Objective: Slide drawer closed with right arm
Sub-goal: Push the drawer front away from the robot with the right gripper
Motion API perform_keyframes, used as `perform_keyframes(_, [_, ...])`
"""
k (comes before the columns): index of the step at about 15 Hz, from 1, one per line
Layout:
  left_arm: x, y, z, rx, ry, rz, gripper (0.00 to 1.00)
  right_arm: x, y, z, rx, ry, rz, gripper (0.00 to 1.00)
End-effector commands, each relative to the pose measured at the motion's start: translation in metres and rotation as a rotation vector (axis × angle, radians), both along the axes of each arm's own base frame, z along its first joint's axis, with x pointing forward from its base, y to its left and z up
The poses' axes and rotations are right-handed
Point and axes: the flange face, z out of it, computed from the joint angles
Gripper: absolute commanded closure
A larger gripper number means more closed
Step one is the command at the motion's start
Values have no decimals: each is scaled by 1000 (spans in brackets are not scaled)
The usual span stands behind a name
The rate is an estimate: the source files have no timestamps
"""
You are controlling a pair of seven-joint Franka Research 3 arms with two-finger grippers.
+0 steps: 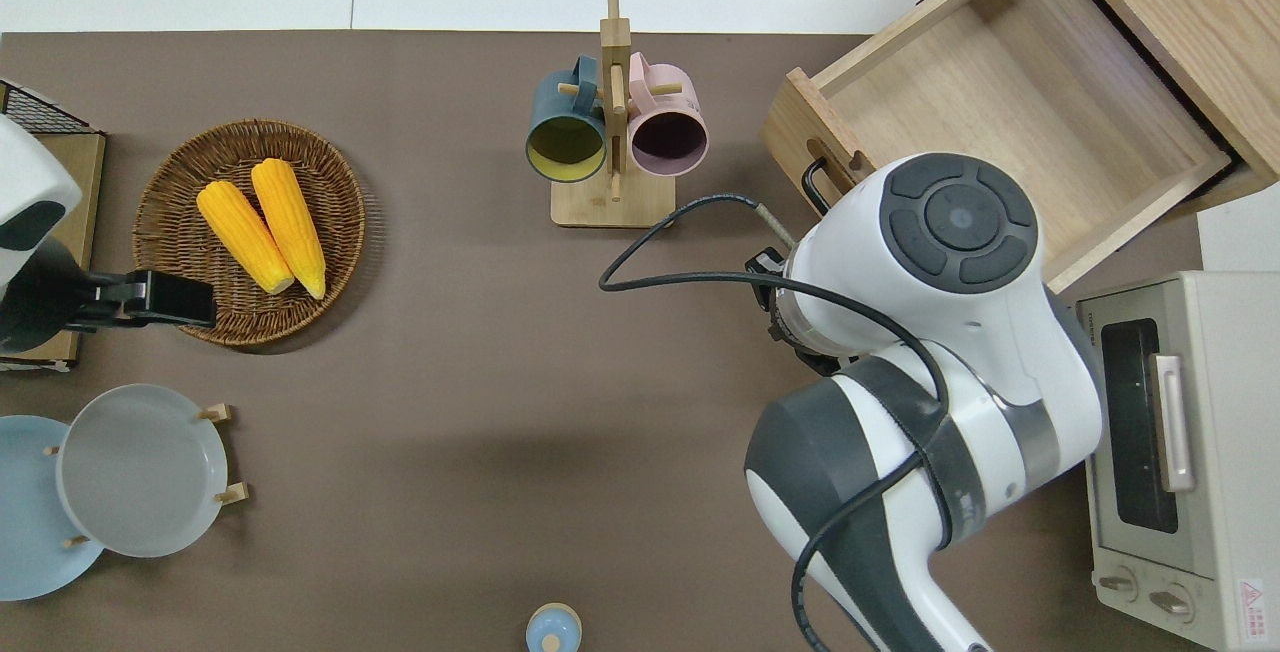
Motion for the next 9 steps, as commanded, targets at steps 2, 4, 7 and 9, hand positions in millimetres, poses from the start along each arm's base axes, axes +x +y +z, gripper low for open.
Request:
perform_keyframes(2, [-4, 2, 5, 12, 2, -2, 2, 9, -9, -9, -16, -21, 4, 1000])
perform_keyframes(4, [-4, 2, 4, 12, 3, -2, 2, 12, -8, -14, -12, -26, 14, 1000])
perform_keyframes(7, [-4, 2, 5, 12, 2, -2, 5, 15, -7, -22, -13, -18, 17, 1000])
perform_keyframes(9, [-4, 2, 4, 12, 3, -2, 2, 19, -9, -32, -18, -4, 31, 1000])
